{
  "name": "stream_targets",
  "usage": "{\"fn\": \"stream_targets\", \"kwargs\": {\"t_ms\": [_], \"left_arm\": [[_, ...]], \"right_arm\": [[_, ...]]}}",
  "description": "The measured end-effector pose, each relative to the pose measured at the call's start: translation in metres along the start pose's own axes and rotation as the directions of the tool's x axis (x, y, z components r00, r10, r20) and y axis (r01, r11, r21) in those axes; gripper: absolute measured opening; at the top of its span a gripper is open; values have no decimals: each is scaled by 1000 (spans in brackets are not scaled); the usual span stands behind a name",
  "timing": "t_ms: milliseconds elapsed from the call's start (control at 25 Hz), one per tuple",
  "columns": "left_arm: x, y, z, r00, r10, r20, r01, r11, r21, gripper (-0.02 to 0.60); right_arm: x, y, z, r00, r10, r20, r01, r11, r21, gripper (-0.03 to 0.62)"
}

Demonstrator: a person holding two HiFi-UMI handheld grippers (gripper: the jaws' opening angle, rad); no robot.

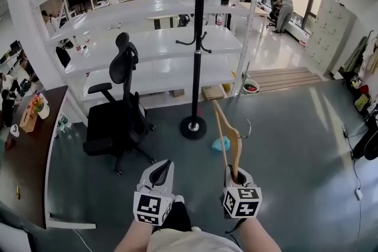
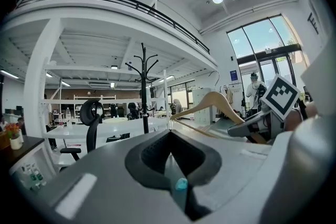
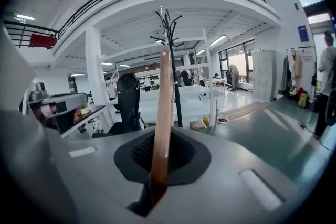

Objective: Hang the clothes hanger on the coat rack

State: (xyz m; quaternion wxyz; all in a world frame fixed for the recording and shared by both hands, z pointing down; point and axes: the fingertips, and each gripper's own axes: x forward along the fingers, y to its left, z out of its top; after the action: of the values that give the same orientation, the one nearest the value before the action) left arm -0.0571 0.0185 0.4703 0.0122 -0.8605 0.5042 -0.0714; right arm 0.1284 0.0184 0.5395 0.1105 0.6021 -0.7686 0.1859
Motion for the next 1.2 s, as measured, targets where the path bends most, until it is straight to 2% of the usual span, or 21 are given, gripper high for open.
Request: {"fn": "stream_targets", "kwargs": {"t_ms": [160, 400, 720, 1040, 1200], "left_arm": [[35, 31, -1, 1000, -13, 4, 13, 1000, -18, 0], [105, 104, 10, 999, -37, 25, 37, 999, -8, 0], [169, 185, 24, 996, -61, 63, 61, 998, 0, 0], [221, 215, 15, 997, -57, 50, 59, 998, -19, 0], [256, 228, 20, 997, -52, 58, 52, 999, 1, 0]], "right_arm": [[36, -5, 15, 1000, -25, -6, 25, 1000, 13, 28], [110, -7, 59, 997, -80, 10, 79, 997, 21, 28], [188, -11, 102, 988, -154, 35, 151, 986, 67, 28], [244, -34, 123, 985, -174, 21, 172, 982, 74, 28], [279, -54, 140, 985, -171, 22, 169, 983, 72, 28]]}}
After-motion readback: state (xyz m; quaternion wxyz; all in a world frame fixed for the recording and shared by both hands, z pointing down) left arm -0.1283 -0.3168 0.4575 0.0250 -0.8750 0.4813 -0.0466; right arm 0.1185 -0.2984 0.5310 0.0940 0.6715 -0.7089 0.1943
